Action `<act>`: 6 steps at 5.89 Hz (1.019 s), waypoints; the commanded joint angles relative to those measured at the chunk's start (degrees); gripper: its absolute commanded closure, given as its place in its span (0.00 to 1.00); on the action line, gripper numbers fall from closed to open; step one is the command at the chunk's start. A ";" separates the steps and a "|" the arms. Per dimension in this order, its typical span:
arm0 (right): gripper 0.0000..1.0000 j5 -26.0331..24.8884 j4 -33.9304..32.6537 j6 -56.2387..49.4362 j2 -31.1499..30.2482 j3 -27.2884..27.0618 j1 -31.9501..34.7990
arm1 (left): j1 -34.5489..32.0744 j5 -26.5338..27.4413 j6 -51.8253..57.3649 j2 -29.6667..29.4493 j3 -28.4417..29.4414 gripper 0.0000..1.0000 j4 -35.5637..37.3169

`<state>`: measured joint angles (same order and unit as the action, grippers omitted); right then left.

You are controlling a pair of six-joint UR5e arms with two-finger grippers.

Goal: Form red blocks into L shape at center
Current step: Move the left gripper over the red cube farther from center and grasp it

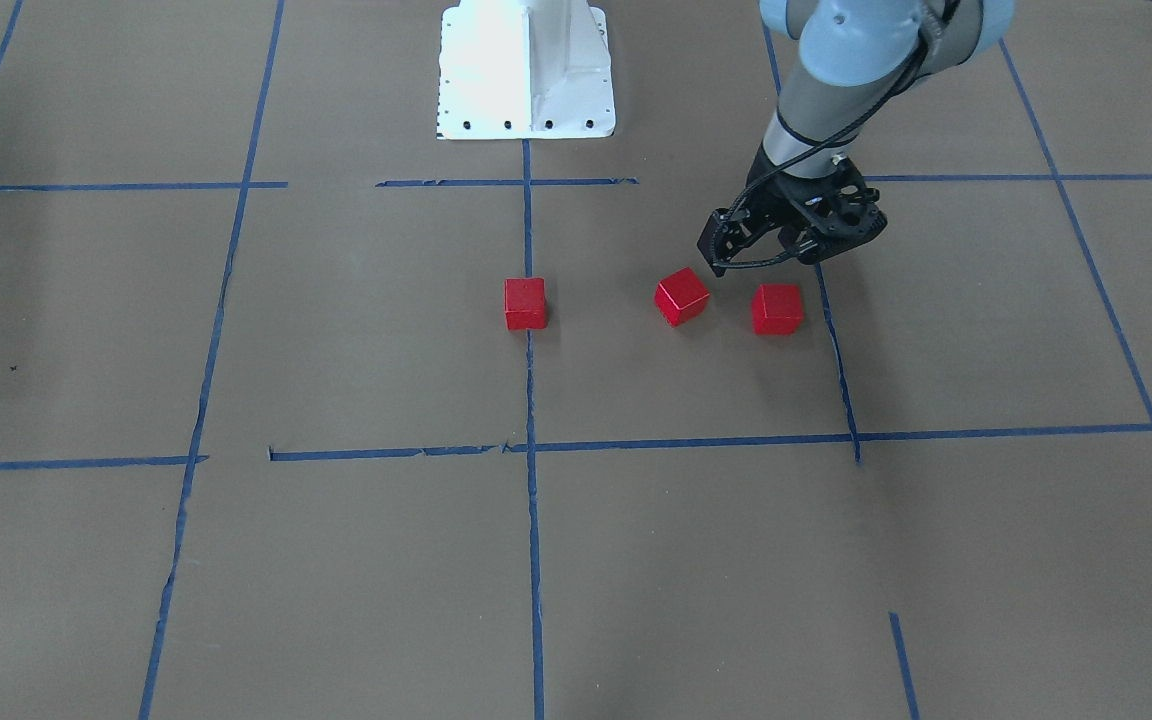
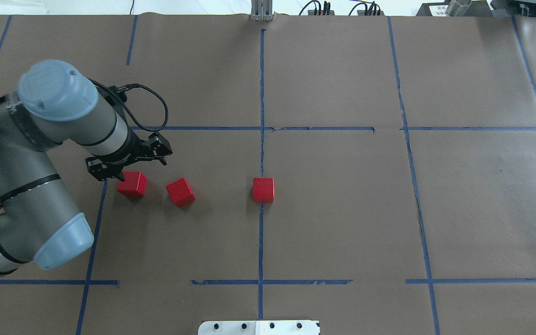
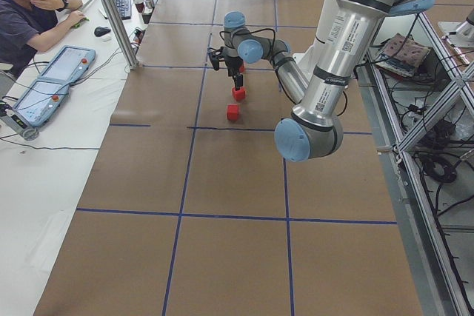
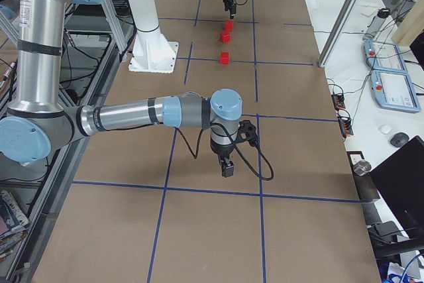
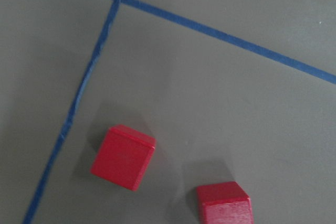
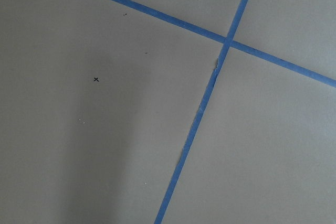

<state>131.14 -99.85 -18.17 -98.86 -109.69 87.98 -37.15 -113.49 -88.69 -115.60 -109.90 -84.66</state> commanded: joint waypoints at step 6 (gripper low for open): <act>0.00 -0.09 0.10 -0.11 -0.98 0.35 0.00 | 5.77 3.28 -9.84 -4.72 10.65 0.00 -1.03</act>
<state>131.11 -99.76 -18.26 -99.65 -109.35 87.98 -31.81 -110.28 -98.59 -120.22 -100.48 -85.63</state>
